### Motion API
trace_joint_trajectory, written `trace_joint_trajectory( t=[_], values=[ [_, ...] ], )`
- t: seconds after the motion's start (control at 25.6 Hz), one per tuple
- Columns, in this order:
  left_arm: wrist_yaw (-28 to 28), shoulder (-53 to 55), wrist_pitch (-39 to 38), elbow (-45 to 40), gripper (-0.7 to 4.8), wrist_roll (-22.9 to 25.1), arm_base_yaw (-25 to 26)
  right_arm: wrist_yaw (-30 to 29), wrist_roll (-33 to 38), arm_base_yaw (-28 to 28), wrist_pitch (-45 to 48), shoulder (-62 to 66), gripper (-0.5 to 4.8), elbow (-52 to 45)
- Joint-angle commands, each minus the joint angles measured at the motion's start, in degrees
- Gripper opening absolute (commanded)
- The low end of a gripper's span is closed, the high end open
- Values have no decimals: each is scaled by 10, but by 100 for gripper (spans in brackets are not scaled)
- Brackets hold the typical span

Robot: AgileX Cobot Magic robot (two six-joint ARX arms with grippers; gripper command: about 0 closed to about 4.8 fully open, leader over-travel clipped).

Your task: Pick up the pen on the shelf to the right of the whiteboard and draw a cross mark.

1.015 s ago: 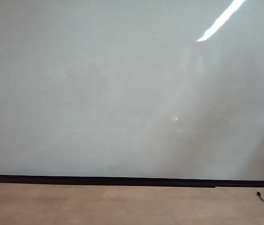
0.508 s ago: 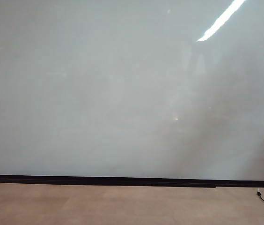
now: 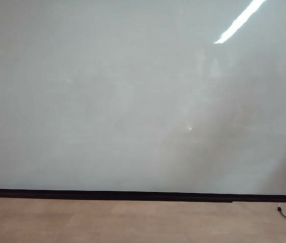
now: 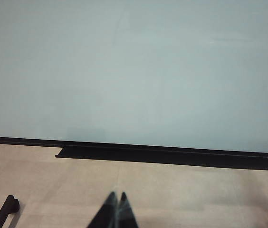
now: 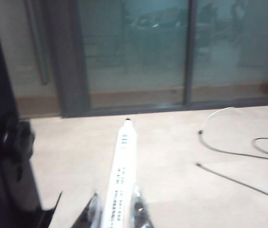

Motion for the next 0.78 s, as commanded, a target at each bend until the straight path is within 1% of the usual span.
trace_joint_trajectory(
  t=[0.04, 0.08, 0.2, 0.39, 0.47, 0.62, 0.78],
  values=[
    [2, 0, 5, 2, -4, 3, 0, 55, 5, 1, 10, -39, -6, -25],
    [2, 0, 5, 2, -4, 2, 0, 76, 8, 1, 10, -62, -6, -44],
    [2, 0, 5, 2, -4, 3, 0, 111, 17, 4, 10, -101, -6, -82],
    [2, 0, 5, 2, -5, 2, 0, 175, 18, 34, 10, -176, -6, -161],
    [2, 0, 5, 2, -5, 3, 0, 218, 17, 63, 10, -229, -6, -213],
    [2, 0, 5, 2, -5, 3, 0, 252, 17, 109, 9, -297, -6, -269],
    [2, 0, 5, 2, -4, 2, 0, 269, 17, 166, 9, -356, -6, -309]
  ],
)
